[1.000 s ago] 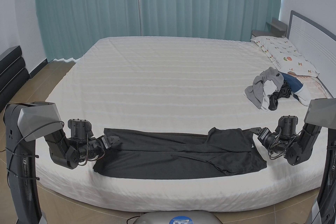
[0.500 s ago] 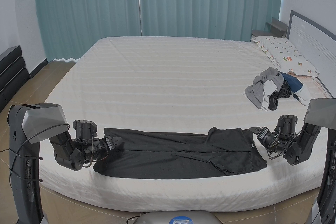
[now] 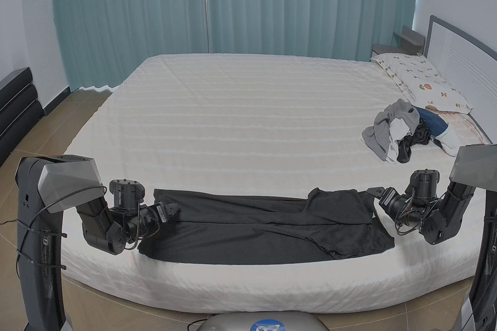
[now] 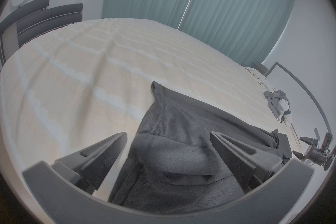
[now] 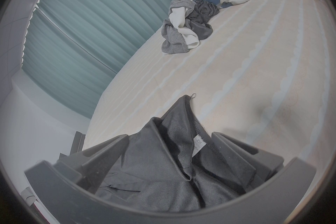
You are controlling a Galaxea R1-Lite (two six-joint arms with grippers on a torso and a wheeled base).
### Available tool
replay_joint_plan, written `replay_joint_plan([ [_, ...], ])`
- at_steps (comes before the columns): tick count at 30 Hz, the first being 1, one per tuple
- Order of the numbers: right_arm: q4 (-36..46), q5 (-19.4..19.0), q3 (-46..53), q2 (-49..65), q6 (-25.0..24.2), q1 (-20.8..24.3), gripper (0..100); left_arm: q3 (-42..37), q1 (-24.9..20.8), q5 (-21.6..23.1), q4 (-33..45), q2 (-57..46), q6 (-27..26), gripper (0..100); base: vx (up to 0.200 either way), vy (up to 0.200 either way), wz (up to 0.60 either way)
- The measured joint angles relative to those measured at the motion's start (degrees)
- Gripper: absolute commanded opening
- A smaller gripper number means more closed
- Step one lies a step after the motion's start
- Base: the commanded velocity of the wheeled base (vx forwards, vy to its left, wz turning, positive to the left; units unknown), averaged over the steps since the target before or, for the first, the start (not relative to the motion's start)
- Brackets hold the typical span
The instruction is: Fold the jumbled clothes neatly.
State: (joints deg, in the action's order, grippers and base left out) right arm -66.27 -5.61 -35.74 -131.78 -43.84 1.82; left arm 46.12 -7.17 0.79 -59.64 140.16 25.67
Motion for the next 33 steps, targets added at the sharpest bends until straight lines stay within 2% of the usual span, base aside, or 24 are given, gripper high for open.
replay_joint_plan([
  [3,0.01,0.04,0.0,0.0,0.0,0.0,100,-0.37,-0.13,0.0,-1.16,0.48,-0.35,100,0.0,0.0,0.0],
  [4,0.01,0.02,-0.02,0.0,0.0,0.0,100,-0.45,-0.16,0.0,-1.16,0.61,-0.37,0,0.0,0.0,0.0],
  [19,-0.05,0.02,0.17,0.17,-0.11,-0.28,100,-1.44,-0.24,0.1,-1.4,0.5,0.13,0,0.0,0.0,0.0],
  [33,-0.05,0.0,0.41,0.3,-0.34,-1.51,100,-1.96,3.71,1.28,-1.29,-1.93,0.43,0,0.0,0.0,0.0],
])
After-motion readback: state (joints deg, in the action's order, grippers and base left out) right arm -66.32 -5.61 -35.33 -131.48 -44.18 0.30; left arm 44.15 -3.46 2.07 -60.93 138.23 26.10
